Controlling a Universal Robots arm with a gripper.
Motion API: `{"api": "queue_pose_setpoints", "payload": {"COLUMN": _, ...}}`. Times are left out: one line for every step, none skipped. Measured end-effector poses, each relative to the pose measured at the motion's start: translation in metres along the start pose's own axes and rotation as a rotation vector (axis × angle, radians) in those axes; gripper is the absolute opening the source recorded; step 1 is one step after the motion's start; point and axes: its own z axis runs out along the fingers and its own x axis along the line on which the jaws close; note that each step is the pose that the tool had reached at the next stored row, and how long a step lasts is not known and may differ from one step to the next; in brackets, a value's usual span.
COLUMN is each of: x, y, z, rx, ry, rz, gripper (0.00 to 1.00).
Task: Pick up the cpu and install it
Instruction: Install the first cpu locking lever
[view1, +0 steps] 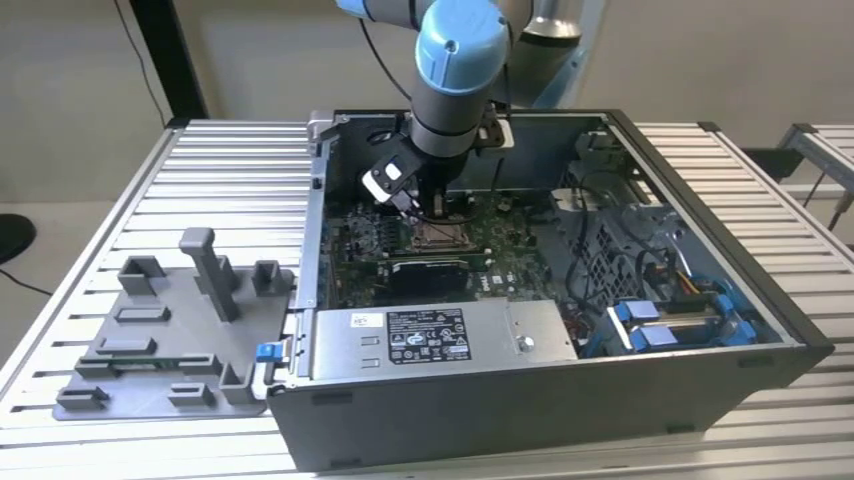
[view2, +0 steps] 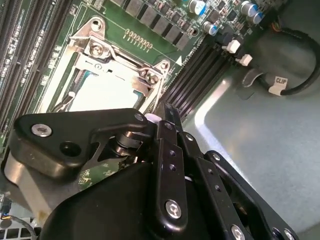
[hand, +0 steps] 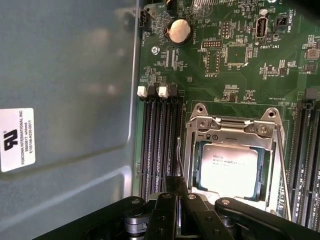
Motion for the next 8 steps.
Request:
{"api": "queue_pose_setpoints", "payload": {"x": -0.0002, "y": 0.0009, "z": 0.0004, "rx": 0.0, "ry": 0.0, "rz": 0.0, "gripper": 0.0}}
{"api": "queue_pose_setpoints", "payload": {"x": -0.0005, "y": 0.0019, "z": 0.001, "rx": -0.0001, "ry": 0.0, "rz": 0.0, "gripper": 0.0}}
{"api": "queue_pose_setpoints", "payload": {"x": -0.0008, "y": 0.0029, "z": 0.0015, "rx": 0.0, "ry": 0.0, "rz": 0.0, "gripper": 0.0}}
{"api": "queue_pose_setpoints", "payload": {"x": -0.0011, "y": 0.0039, "z": 0.002, "rx": 0.0, "ry": 0.0, "rz": 0.0, "gripper": 0.0}}
{"api": "queue_pose_setpoints", "payload": {"x": -0.0014, "y": 0.0047, "z": 0.0026, "rx": 0.0, "ry": -0.0001, "rz": 0.0, "gripper": 0.0}}
{"api": "queue_pose_setpoints", "payload": {"x": -0.0017, "y": 0.0055, "z": 0.0032, "rx": 0.0, "ry": -0.0001, "rz": 0.0, "gripper": 0.0}}
{"api": "queue_pose_setpoints", "payload": {"x": -0.0019, "y": 0.0063, "z": 0.0038, "rx": 0.0001, "ry": -0.0001, "rz": 0.0, "gripper": 0.0}}
{"api": "queue_pose_setpoints", "payload": {"x": -0.0022, "y": 0.0071, "z": 0.0044, "rx": 0.0, "ry": -0.0001, "rz": 0.0, "gripper": 0.0}}
